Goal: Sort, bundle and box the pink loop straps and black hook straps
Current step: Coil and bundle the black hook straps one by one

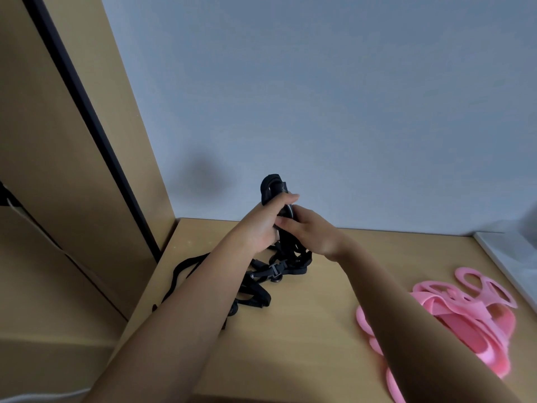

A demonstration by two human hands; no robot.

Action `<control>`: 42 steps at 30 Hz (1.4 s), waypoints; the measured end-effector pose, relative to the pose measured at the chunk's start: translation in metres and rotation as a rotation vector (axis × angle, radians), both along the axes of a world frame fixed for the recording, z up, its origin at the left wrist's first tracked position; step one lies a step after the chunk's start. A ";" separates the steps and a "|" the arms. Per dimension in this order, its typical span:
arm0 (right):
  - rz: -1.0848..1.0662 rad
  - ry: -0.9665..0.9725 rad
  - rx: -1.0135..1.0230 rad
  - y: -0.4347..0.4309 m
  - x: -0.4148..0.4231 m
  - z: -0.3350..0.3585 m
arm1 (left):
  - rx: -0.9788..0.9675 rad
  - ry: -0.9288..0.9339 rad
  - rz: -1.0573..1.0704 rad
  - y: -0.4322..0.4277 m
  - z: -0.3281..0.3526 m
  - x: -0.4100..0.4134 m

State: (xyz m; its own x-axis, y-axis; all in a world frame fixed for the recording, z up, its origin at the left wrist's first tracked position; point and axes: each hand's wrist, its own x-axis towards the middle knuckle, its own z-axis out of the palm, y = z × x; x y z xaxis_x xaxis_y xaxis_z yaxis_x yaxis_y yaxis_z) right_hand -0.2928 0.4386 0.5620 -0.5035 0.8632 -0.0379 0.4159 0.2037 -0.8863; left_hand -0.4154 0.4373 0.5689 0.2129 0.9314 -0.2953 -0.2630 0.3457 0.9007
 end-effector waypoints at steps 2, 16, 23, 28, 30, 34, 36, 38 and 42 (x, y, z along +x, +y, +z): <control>-0.011 0.017 -0.009 -0.001 0.001 0.000 | 0.010 0.028 -0.028 0.000 0.001 -0.002; 0.123 -0.578 0.111 0.014 0.009 -0.001 | 0.948 1.780 -0.480 0.003 0.011 -0.029; 0.156 -0.691 0.175 0.012 -0.001 0.007 | 0.921 1.740 -0.482 0.012 -0.004 -0.022; 0.120 -0.557 0.163 0.009 0.003 0.009 | 0.838 1.669 -0.401 0.009 -0.004 -0.022; 0.027 -0.396 0.110 0.006 0.013 0.012 | 0.799 1.556 -0.335 0.010 -0.007 -0.026; -0.101 -0.032 0.032 0.005 0.036 0.006 | 0.603 1.271 -0.170 0.012 -0.009 -0.035; -0.193 0.130 -0.003 0.004 0.040 -0.002 | 0.542 1.180 -0.147 0.013 -0.009 -0.035; -0.358 0.302 -0.110 0.004 0.039 -0.006 | 0.570 1.204 -0.122 0.013 -0.009 -0.032; -0.516 0.304 -0.433 0.009 0.035 -0.008 | 0.708 1.435 -0.039 0.011 -0.012 -0.025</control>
